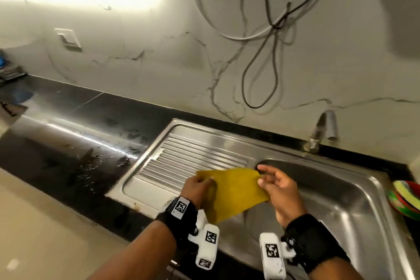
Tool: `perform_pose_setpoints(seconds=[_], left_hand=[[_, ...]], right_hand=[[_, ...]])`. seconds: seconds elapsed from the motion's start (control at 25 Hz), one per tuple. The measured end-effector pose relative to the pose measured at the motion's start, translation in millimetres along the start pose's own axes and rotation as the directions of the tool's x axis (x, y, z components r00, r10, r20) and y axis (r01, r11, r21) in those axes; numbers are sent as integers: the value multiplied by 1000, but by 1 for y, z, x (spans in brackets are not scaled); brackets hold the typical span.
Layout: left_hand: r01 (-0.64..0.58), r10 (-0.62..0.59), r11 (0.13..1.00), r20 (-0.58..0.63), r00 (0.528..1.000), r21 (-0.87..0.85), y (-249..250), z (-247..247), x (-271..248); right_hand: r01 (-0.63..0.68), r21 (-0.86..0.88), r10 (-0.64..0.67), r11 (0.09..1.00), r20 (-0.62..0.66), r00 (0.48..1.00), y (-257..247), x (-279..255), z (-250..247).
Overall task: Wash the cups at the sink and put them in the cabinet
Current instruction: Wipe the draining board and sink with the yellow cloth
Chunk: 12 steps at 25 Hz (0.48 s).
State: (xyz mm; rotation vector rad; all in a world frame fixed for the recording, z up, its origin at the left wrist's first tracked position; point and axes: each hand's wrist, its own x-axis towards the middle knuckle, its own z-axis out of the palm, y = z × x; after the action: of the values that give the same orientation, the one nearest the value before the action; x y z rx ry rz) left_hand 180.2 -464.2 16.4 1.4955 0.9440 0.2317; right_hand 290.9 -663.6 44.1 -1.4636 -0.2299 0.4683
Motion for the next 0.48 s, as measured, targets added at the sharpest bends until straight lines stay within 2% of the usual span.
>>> perform_pose_setpoints(seconds=[0.12,0.24,0.36,0.48], left_hand=[[-34,29,989,38,999,145,-13,-51,39],[-83,69,962,63,996,259,-12,-94,83],[-180,127,900,156,980,396,1,-123,141],[-266,186,860,217,958,436,40,-131,198]], right_hand=[[-42,-158,40,987,-16,999,35,18,52],[-79,-234,69,969,-49,996,54,42,97],[-131,-238,109,963,-103,989,62,67,137],[-119,-167,82,979,-215,973,56,99,165]])
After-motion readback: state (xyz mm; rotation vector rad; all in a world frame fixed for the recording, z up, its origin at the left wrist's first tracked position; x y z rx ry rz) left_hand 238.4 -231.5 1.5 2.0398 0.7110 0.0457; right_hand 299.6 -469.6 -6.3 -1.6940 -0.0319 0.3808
